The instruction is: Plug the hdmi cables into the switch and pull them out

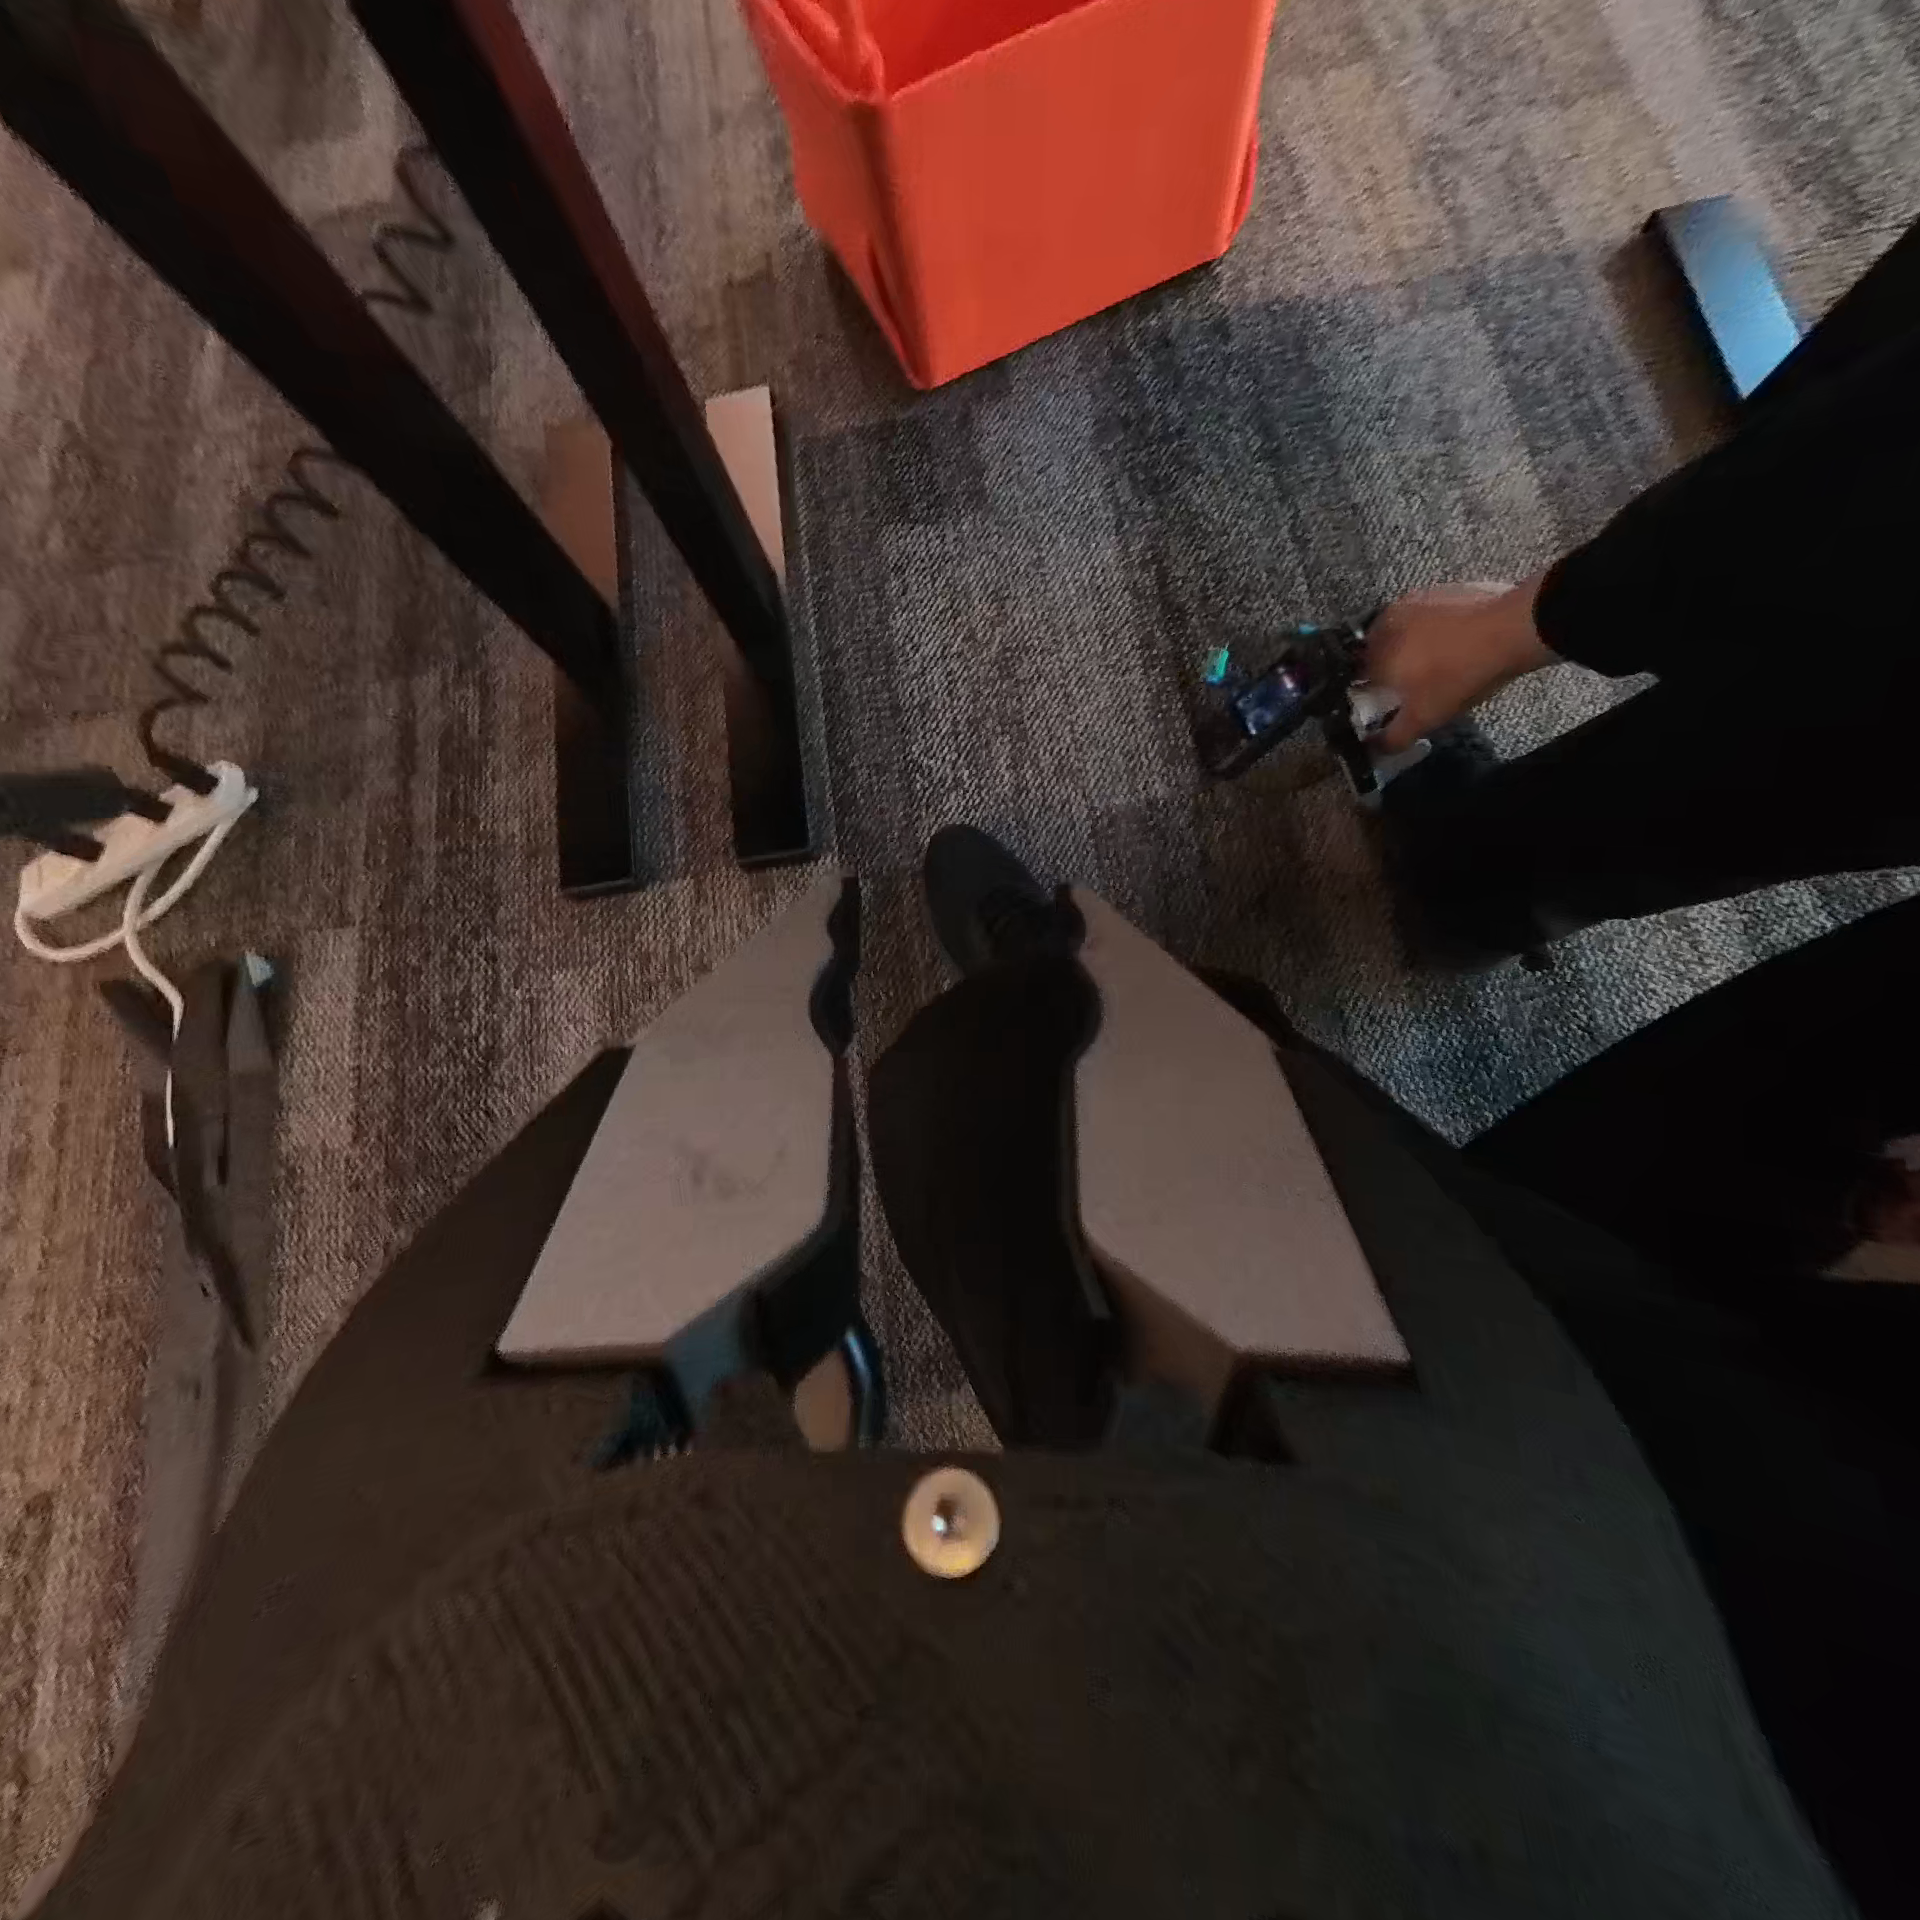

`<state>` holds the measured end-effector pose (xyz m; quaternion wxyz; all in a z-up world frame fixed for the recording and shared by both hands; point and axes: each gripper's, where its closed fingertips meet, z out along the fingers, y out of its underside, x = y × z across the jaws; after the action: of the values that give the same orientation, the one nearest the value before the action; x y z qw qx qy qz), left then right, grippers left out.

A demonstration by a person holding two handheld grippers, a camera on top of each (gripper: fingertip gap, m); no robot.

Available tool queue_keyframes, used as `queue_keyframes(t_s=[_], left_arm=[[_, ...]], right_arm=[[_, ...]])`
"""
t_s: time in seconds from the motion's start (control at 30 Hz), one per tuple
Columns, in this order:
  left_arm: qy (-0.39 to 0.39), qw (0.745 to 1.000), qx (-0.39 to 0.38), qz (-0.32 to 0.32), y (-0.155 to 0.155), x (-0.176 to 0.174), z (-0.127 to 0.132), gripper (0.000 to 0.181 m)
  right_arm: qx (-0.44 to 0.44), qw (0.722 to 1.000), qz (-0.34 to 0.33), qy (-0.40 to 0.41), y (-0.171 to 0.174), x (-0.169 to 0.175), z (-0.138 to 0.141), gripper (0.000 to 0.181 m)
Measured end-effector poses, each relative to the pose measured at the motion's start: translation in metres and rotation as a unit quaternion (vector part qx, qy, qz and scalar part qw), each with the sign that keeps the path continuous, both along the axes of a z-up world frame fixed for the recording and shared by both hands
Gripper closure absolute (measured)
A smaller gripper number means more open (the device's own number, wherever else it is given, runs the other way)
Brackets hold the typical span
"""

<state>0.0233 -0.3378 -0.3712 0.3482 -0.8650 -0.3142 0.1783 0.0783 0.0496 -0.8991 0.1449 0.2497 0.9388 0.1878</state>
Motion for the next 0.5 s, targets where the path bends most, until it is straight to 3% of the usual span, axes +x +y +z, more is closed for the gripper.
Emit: queue_keyframes(t_s=[0.1,0.27,0.33,0.5], left_arm=[[-0.023,0.999,-0.016,0.018,-0.01,-0.002,-0.016,0.147],[-0.048,0.998,-0.03,0.014,-0.008,-0.005,-0.026,0.15],[-0.046,0.999,-0.027,0.0,0.001,-0.009,-0.018,0.151],[0.025,0.999,-0.01,-0.045,0.026,-0.028,0.022,0.154]], right_arm=[[0.066,0.998,0.018,0.005,0.023,-0.002,-0.022,0.141],[0.034,0.999,0.003,-0.001,-0.001,-0.013,-0.012,0.169],[0.007,1.0,-0.008,-0.006,-0.014,-0.022,0.006,0.18],[-0.057,0.997,-0.061,0.0,-0.043,-0.051,0.082,0.181]])
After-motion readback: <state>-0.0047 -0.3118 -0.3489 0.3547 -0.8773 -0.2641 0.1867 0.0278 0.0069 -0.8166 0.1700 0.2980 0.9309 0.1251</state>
